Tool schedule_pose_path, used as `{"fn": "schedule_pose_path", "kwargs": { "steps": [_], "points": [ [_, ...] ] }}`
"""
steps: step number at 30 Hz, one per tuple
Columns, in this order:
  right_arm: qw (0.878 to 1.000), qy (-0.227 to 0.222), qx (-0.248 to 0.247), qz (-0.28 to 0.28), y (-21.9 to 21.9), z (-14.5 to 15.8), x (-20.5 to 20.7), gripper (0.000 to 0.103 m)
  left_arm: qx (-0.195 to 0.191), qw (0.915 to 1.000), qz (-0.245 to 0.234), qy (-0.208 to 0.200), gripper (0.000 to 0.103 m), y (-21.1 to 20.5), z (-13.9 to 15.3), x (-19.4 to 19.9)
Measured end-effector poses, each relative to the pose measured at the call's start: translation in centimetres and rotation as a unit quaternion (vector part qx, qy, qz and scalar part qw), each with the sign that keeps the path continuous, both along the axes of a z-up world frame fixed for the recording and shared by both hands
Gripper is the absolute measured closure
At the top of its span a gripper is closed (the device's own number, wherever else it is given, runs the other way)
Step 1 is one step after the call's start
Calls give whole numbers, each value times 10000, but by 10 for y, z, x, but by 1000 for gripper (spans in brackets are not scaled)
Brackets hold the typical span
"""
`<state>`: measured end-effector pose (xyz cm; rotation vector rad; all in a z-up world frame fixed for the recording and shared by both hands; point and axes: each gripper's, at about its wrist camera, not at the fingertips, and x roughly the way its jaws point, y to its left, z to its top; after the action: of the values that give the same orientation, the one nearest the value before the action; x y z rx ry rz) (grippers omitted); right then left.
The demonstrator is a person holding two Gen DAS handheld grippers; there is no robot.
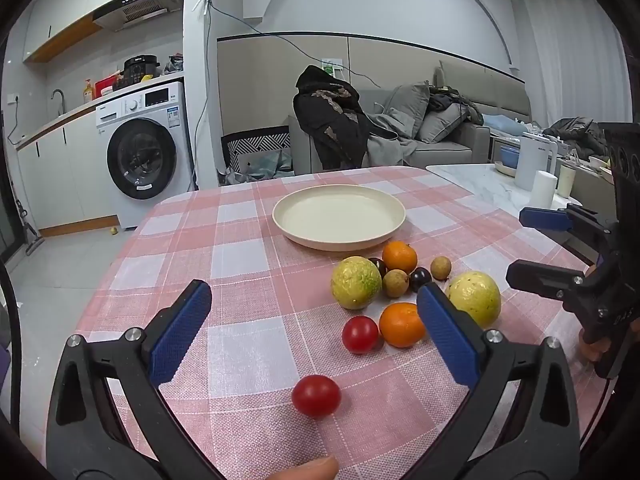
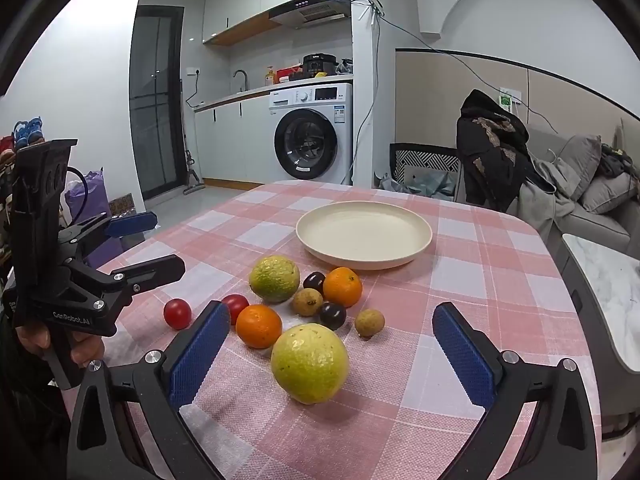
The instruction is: Organize fruits
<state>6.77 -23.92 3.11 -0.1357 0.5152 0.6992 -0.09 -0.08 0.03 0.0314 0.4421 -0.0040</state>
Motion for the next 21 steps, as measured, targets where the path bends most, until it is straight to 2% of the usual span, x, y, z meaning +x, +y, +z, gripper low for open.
{"fn": "schedule_pose_path", "kwargs": {
  "steps": [21],
  "points": [
    [10000, -7, -20, 12, 2, -1, 1, 0, 12, 10000, -1, 7, 1, 0, 0, 0]
  ]
}}
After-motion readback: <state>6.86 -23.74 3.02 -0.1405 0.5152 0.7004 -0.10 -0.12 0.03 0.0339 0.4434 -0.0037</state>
